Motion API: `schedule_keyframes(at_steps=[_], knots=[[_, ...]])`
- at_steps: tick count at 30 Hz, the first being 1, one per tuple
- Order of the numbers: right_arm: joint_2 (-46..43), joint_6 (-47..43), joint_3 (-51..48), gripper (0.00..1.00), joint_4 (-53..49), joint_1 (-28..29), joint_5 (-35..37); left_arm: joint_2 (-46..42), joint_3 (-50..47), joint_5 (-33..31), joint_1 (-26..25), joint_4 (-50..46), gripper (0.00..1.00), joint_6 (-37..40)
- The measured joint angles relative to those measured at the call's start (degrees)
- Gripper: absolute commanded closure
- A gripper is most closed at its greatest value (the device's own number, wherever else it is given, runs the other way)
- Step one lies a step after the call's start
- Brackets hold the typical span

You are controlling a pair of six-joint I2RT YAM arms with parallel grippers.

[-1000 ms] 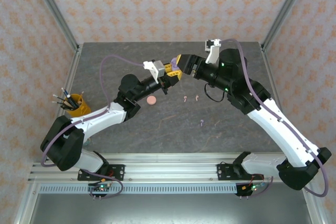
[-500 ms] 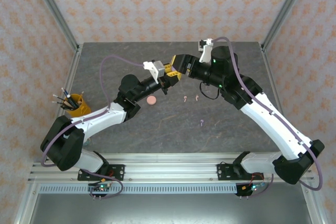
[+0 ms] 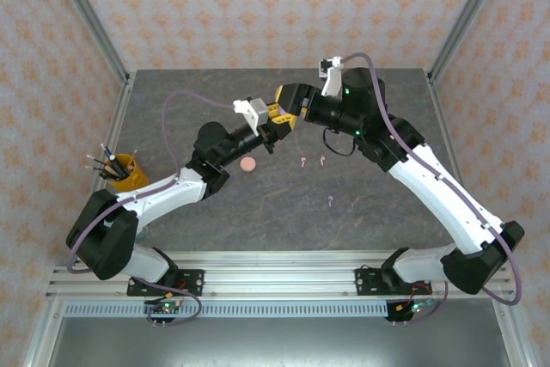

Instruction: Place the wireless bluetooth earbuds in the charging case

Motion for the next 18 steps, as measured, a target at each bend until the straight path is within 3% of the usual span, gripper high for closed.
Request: schedule_keyframes(at_steps=[12,18], knots=[[2.8,0.7,2.2,0.3,1.0,-0.3,-1.3,0.0,-0.2,-1.9,0.7,0.0,1.0,0.0],[1.0,0.1,2.3,0.26,-1.1,0.6,2.1,0.0,-0.2,-1.4,0.1,0.1,1.0,0.0]])
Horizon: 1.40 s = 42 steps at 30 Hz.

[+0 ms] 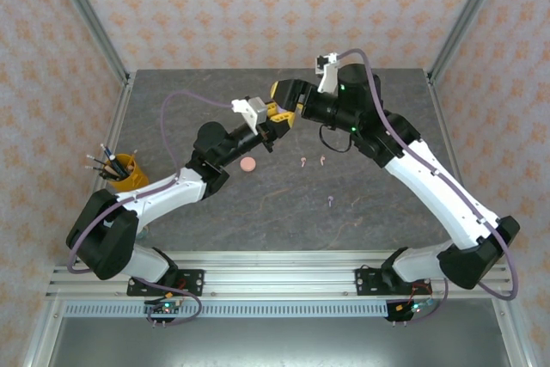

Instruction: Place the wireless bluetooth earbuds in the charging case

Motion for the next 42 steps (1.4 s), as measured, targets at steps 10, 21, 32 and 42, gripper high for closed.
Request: schedule_keyframes(at_steps=[10,21,32,42], knots=[[-7.8,0.2,-0.5,0.29,-2.6,0.3,6.6,0.0,0.0,0.3,-0.5,0.8,1.0,0.0],[-5.3,3.0,-1.3,0.32,-3.0,2.1,6.4,0.0,0.0,0.3,-0.5,0.8,1.0,0.0],[-1.9,2.9,-1.3,0.32,-3.0,2.2,6.4,0.0,0.0,0.5,-0.5,0.6,1.0,0.0],[-0.9,2.5,-0.8,0.34,-3.0,2.2,5.8,0.2,0.0,0.4,-0.2,0.0,1.0,0.0]])
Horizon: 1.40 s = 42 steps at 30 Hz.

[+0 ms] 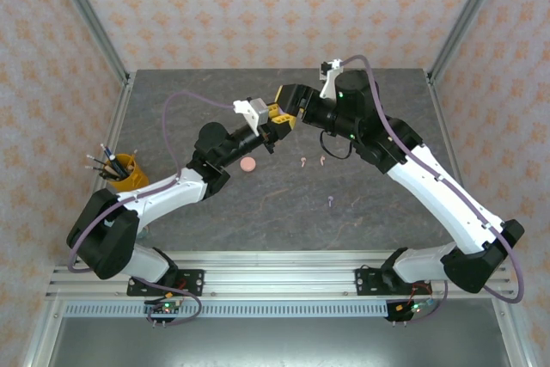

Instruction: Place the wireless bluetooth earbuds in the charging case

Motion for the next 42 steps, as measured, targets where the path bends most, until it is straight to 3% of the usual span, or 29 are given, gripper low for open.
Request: schedule_keyframes(at_steps=[14,23,34,42], knots=[[-0.5,-1.7,2.2,0.35,-4.3,1.6,0.2,0.0,0.0,0.7,0.0,1.3,1.0,0.0],[-3.7,-0.6,0.3,0.36,-6.4,4.9,-5.2,0.5,0.0,0.5,0.0,1.3,1.0,0.0],[-4.6,-5.2,3.9,0.35,-10.1,2.9,3.6,0.5,0.0,0.7,0.0,1.3,1.0,0.0],[-1.2,-8.2,4.6,0.35,-10.2,-0.8,3.2,0.5,0.0,1.1,0.0,1.2,1.0,0.0]])
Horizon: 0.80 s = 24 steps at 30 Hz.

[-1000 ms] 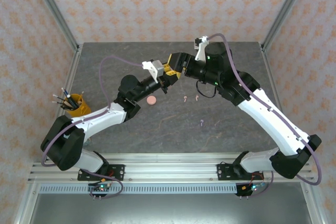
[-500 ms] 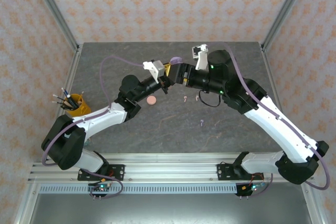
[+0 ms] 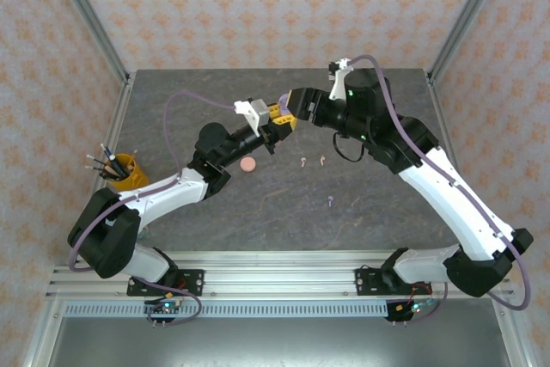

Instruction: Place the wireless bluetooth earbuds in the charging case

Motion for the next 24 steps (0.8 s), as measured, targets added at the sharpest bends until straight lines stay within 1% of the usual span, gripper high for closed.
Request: schedule_keyframes(at_steps=[11,24], knots=[[2.3,-3.4,0.9,0.36,0.5,-0.6,-5.2,0.0,0.2,1.7,0.0,-0.2,1.0,-0.1],[3.0,-6.1,1.1,0.39,0.6,-1.7,-9.3,0.0,0.5,3.0,0.0,-0.4,1.0,-0.2]])
